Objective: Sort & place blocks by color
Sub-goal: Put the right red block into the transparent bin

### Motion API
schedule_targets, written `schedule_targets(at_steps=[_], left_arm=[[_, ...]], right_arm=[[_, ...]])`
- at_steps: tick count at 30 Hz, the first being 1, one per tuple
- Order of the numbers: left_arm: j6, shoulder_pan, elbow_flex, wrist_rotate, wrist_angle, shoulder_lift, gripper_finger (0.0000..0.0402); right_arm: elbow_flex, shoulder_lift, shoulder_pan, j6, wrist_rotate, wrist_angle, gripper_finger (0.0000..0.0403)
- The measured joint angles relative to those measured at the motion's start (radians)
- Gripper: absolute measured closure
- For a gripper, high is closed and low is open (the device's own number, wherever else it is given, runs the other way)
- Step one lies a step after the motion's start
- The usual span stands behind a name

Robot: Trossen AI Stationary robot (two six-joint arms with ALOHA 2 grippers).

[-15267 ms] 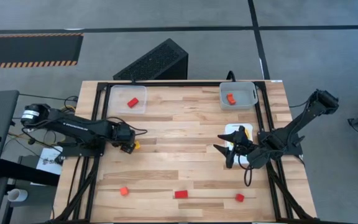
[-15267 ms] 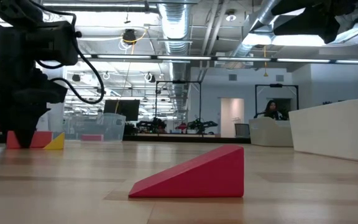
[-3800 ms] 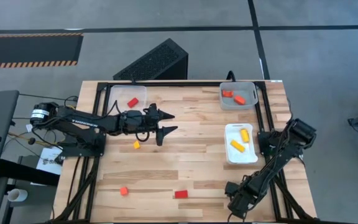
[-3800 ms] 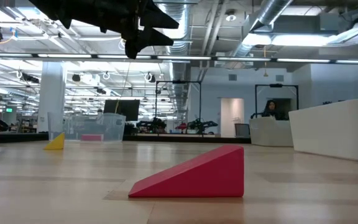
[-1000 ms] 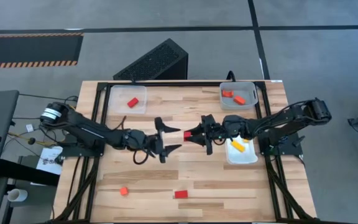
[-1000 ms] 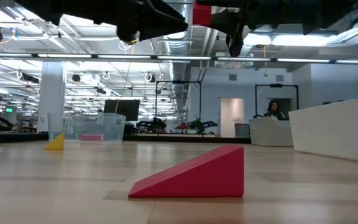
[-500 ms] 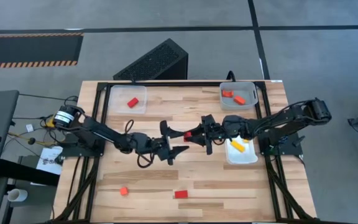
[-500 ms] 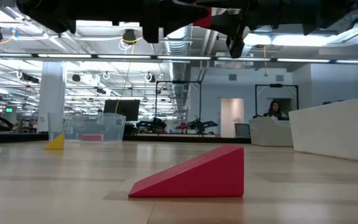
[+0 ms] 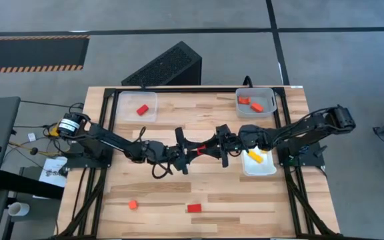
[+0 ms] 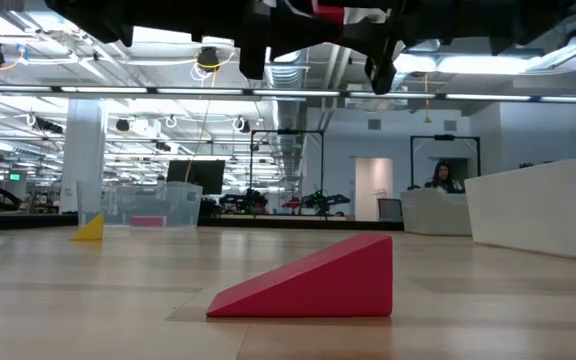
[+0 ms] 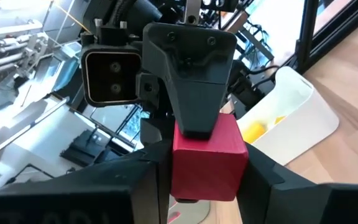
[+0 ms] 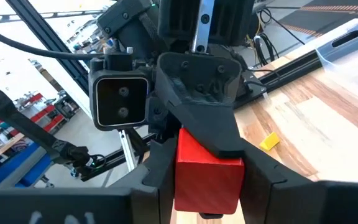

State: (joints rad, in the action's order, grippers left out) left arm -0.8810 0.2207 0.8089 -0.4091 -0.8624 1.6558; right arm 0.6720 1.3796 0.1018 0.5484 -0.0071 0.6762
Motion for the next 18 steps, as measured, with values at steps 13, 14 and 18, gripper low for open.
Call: schedule_targets(at_steps=[13, 14, 18], left_arm=[[0.048, 0.000, 0.001, -0.042, 0.064, 0.000, 0.0304], [0.067, 0.000, 0.001, -0.045, 0.084, 0.000, 0.0304], [0.116, 0.002, 0.001, -0.113, 0.154, -0.013, 0.0304]], right_arm=[[0.000, 0.000, 0.003, 0.006, 0.007, -0.026, 0.0129], [0.000, 0.000, 0.003, 0.006, 0.007, -0.035, 0.0121], [0.000, 0.000, 0.001, 0.005, 0.011, -0.055, 0.0097]])
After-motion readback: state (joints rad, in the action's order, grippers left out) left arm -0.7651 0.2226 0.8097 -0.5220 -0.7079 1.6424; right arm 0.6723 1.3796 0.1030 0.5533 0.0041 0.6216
